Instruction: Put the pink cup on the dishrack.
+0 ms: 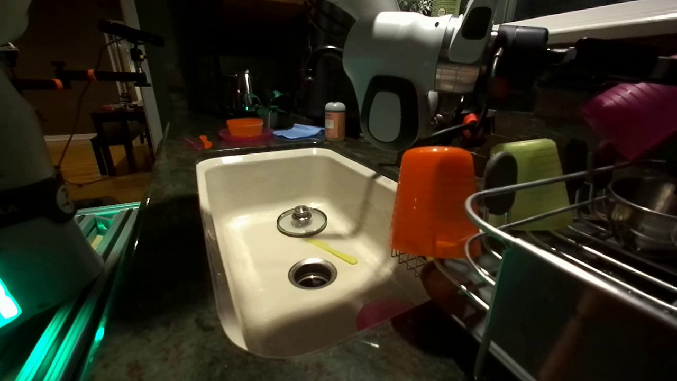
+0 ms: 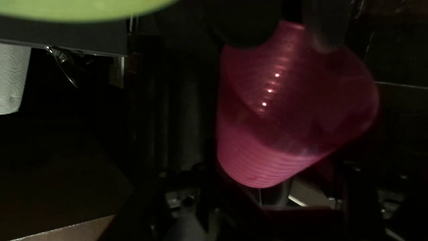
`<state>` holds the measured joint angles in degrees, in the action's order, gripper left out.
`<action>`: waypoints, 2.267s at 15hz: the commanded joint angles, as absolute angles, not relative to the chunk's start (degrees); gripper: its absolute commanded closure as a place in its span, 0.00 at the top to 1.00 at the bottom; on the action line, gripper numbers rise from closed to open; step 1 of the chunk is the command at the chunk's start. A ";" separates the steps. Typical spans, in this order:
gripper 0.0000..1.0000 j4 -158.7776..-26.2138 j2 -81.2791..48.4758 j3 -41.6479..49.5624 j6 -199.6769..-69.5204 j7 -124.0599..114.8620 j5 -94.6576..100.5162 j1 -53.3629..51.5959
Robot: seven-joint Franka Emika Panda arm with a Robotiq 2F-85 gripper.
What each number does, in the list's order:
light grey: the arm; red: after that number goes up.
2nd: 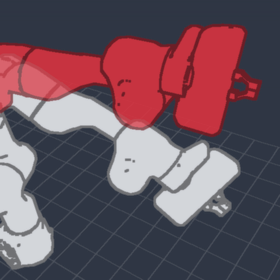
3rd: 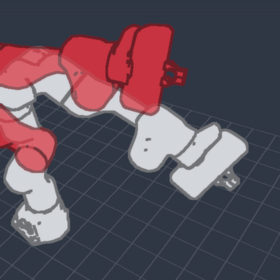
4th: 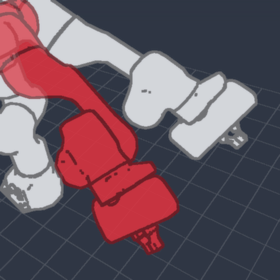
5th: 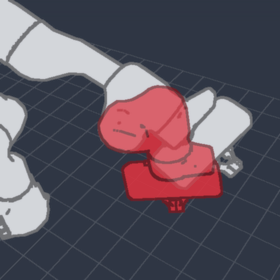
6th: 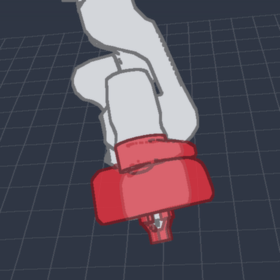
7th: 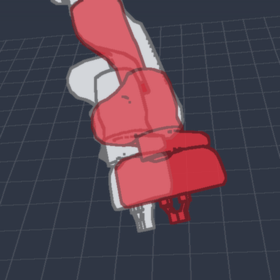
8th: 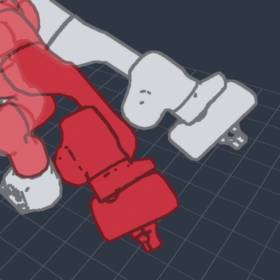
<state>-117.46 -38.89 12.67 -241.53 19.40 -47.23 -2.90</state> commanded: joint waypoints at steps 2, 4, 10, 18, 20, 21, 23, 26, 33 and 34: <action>0.43 -115.12 -41.45 11.34 -242.67 19.83 -49.95 -3.08; 0.43 -114.87 -41.87 10.96 -242.67 19.71 -50.14 -3.12; 0.93 -114.92 -42.09 10.50 -242.69 19.57 -50.20 -3.32; 1.00 -117.34 -39.19 9.39 -241.48 22.57 -54.70 -4.09; 1.00 -118.71 -37.73 8.80 -239.91 25.64 -57.84 -4.60; 1.00 -119.66 -36.73 8.36 -239.48 27.00 -59.18 -4.92; 1.00 -120.87 -35.23 7.67 -239.55 29.27 -61.30 -5.51; 1.00 -122.29 -32.85 6.99 -239.09 34.46 -65.62 -6.50; 1.00 -124.18 -28.30 3.80 -237.30 46.64 -73.41 -6.84; 1.00 -124.35 -27.84 3.39 -237.12 48.01 -74.06 -6.80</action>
<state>-121.99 -31.30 4.81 -240.23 43.31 -70.77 -6.60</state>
